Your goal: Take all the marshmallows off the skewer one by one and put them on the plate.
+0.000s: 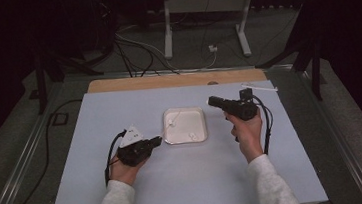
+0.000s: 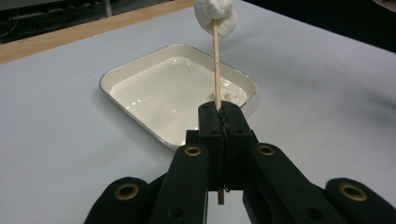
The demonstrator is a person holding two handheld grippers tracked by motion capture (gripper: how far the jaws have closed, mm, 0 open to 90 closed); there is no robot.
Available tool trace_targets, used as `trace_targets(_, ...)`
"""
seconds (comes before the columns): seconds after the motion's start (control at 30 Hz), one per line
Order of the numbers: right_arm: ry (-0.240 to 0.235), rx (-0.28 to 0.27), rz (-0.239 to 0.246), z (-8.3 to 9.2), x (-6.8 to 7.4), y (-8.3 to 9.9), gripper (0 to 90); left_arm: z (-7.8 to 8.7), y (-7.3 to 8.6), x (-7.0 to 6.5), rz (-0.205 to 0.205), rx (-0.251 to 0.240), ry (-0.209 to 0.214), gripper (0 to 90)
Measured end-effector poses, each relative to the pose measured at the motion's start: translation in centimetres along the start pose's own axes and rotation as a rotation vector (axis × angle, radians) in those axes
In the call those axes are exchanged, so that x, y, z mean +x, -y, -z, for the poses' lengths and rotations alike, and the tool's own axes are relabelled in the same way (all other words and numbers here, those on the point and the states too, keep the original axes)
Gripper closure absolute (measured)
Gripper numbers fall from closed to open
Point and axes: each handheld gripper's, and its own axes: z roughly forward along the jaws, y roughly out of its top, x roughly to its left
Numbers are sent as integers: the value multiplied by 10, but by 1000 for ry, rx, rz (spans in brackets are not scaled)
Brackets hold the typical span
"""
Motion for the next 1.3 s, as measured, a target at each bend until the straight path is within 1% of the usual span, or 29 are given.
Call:
trace_targets(0.23,-3,43,15,-15,1,8,801,0,0,1,4,-1,-6,900)
trace_targets(0.47,4,67,18,-23,0,12,796,2,0,1,9,-14,-8,900)
trace_targets(0.63,13,83,7,-29,-3,17,792,1,-1,1,9,-14,-5,900)
trace_targets(0.97,48,137,32,-42,-6,26,786,1,-1,1,18,-18,-5,900)
trace_targets(1.17,73,186,44,-52,-8,33,780,-1,0,1,17,-16,0,900)
trace_targets(1.3,93,211,47,-58,-9,38,754,0,0,1,20,-20,-2,900)
